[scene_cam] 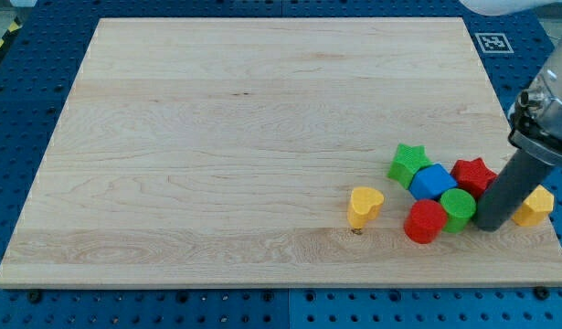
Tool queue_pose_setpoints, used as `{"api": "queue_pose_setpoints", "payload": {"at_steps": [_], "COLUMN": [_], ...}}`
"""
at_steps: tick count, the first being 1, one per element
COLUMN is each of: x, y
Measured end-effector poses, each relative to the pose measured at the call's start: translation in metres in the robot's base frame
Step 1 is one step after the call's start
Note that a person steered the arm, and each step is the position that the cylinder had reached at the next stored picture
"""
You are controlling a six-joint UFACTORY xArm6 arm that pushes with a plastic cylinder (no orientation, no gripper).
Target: Push blue triangle diagonally below yellow hexagon
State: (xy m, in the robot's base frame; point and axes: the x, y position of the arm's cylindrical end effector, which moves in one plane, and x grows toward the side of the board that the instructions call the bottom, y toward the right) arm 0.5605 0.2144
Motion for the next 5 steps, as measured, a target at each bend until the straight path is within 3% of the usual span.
{"api": "queue_pose_setpoints", "payload": {"at_steps": [3,5], "x": [-0.013,0.022], "y": [-0.032,0.0]}}
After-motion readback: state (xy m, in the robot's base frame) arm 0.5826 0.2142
